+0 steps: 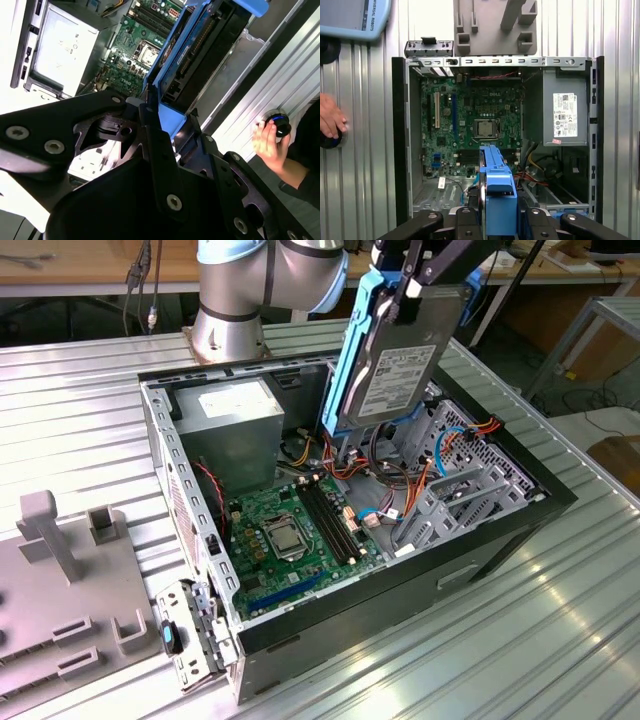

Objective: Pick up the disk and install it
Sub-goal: 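Insert the disk into the insertion slot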

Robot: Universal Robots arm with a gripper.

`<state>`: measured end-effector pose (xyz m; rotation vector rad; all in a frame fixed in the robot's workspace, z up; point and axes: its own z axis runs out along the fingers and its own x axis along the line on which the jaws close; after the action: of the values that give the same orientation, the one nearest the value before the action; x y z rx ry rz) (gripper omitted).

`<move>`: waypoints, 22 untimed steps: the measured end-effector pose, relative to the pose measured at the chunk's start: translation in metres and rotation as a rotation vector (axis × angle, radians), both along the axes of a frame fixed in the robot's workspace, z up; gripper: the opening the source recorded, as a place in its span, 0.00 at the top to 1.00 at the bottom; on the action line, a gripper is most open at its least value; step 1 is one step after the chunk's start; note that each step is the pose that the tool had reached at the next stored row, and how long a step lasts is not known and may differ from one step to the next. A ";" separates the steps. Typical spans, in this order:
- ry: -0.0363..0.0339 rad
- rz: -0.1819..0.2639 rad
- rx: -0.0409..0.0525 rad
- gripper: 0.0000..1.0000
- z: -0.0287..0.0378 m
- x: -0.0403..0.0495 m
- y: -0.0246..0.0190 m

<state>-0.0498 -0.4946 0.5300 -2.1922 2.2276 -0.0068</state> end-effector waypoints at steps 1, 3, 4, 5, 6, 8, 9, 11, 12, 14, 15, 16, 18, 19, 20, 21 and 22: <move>0.0000 0.000 -0.0002 0.63 0.0001 0.0000 -0.0001; 0.0000 0.000 0.0000 0.63 0.0000 0.0001 -0.0005; 0.0000 0.000 -0.0001 0.63 -0.0002 0.0005 -0.0011; 0.0000 0.000 0.0000 0.63 -0.0004 0.0006 -0.0015; 0.0000 0.000 -0.0002 0.63 -0.0004 0.0008 -0.0015; 0.0000 0.000 0.0000 0.63 -0.0008 0.0014 -0.0020; 0.0000 0.000 -0.0001 0.63 -0.0008 0.0021 -0.0020; 0.0000 0.000 0.0001 0.63 -0.0010 0.0032 -0.0021; 0.0000 0.000 0.0000 0.63 -0.0010 0.0036 -0.0021; 0.0001 0.000 -0.0003 0.63 -0.0010 0.0040 -0.0022; 0.0001 0.000 -0.0001 0.63 -0.0012 0.0041 -0.0025; 0.0000 0.000 0.0000 0.63 -0.0014 0.0042 -0.0029; 0.0001 0.000 -0.0002 0.63 -0.0015 0.0044 -0.0032; 0.0001 0.000 -0.0001 0.63 -0.0016 0.0045 -0.0034; 0.0000 0.000 -0.0001 0.63 -0.0016 0.0046 -0.0036; 0.0000 0.000 -0.0002 0.63 -0.0016 0.0049 -0.0037; 0.0000 0.000 -0.0001 0.63 -0.0017 0.0050 -0.0039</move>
<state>-0.0447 -0.4985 0.5282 -2.1923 2.2277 -0.0069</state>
